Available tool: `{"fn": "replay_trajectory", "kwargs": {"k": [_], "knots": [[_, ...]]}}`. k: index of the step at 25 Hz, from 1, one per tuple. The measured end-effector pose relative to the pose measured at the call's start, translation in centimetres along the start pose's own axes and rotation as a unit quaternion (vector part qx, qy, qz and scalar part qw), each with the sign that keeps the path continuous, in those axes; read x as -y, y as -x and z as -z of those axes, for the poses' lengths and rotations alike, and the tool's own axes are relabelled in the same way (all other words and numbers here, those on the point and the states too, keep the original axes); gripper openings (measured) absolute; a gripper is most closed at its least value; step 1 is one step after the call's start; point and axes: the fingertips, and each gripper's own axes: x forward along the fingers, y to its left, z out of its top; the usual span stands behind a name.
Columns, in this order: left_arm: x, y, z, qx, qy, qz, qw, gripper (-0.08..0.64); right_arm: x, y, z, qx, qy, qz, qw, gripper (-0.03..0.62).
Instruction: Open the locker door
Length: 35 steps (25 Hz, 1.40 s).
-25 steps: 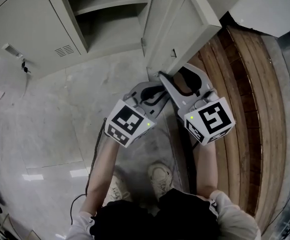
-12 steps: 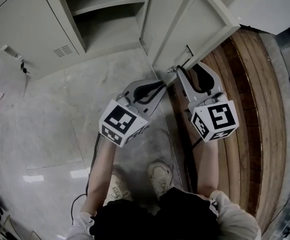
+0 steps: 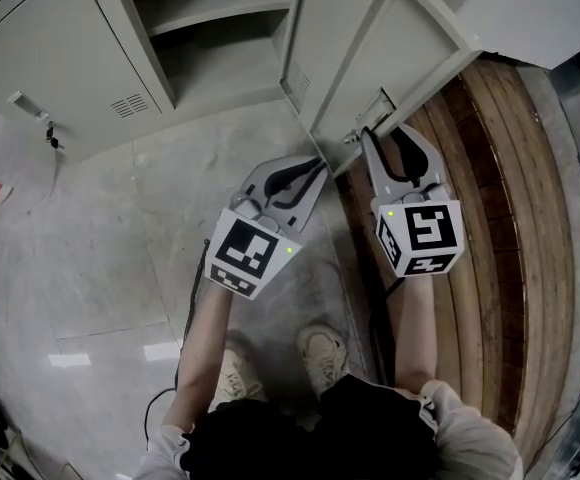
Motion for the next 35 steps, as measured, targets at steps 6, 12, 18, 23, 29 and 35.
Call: {"fn": "replay_trajectory", "kwargs": {"k": [6,12,18,23,29,35], "knots": [[-0.4,0.5,-0.3,0.002,-0.009,-0.013,0.9999,0.029,0.1,0.0,0.0,0.000,-0.003,0.006,1.000,0.135],[-1.0,0.7,-0.8,0.007,0.004,-0.020,0.9998,0.030,-0.1,0.2,-0.2,0.010,-0.006,0.024,1.000,0.135],[-1.1,1.1,-1.2,0.023,0.004,-0.030,0.9993,0.030,0.4,1.0,-2.0,0.055,-0.001,0.053,0.997,0.206],[-2.4,2.2,-2.5,0.048,0.019,-0.059,0.9969,0.030,1.7,2.9,-5.2,0.120,-0.009,0.081,0.989,0.250],[-5.2,5.2,-5.3,0.079,0.048,-0.152,0.9840,0.031,0.8,5.5,-9.9,0.187,0.004,0.080,0.979,0.249],[-7.7,9.8,-8.0,0.094,0.039,-0.255,0.9616,0.029,-1.9,6.6,-12.9,0.231,0.001,0.046,0.972,0.157]]}}
